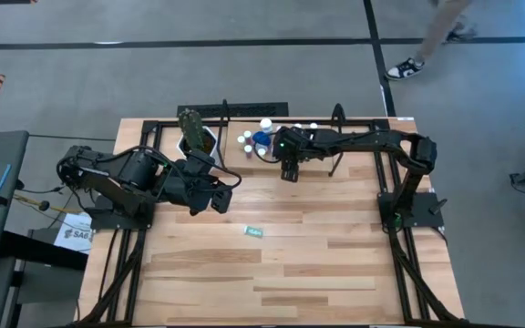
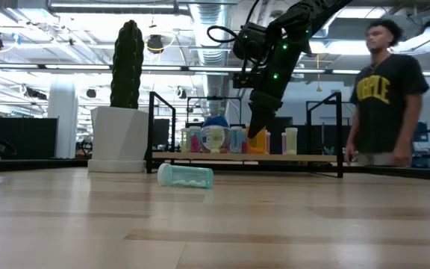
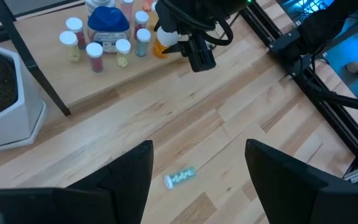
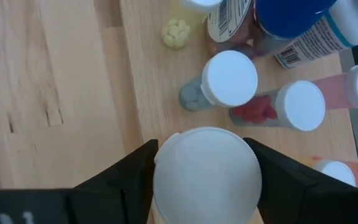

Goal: Pick and place medicine bottles onto shelf by color
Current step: Put the large orange pill bottle on the shelf

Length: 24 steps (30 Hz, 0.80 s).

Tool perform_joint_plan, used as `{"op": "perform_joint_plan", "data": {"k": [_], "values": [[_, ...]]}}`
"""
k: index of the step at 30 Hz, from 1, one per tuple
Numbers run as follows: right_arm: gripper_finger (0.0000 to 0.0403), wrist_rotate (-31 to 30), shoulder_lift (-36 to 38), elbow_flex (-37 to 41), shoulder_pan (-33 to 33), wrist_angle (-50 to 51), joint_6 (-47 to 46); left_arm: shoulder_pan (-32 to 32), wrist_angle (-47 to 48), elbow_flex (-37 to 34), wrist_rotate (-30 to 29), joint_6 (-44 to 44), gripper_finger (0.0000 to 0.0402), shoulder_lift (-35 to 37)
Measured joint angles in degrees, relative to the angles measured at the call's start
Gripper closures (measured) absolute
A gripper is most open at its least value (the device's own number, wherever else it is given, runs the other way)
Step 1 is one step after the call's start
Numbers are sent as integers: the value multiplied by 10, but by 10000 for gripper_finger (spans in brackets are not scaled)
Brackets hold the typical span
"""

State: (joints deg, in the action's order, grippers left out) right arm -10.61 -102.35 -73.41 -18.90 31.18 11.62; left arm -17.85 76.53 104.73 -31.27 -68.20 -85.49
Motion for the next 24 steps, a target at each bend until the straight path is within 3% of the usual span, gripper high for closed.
{"op": "perform_joint_plan", "data": {"k": [7, 12, 24], "values": [[150, 0, 0, 0, 0, -4, 4, 0, 0, 0, 0, 0, 162, 0], [150, -49, 0, 0, 6, -3, 3, 0, 0, 0, 0, 0, 162, 0], [150, -42, 0, 0, 6, 10, -11, 0, -2, 0, 0, 0, 162, 0]]}}
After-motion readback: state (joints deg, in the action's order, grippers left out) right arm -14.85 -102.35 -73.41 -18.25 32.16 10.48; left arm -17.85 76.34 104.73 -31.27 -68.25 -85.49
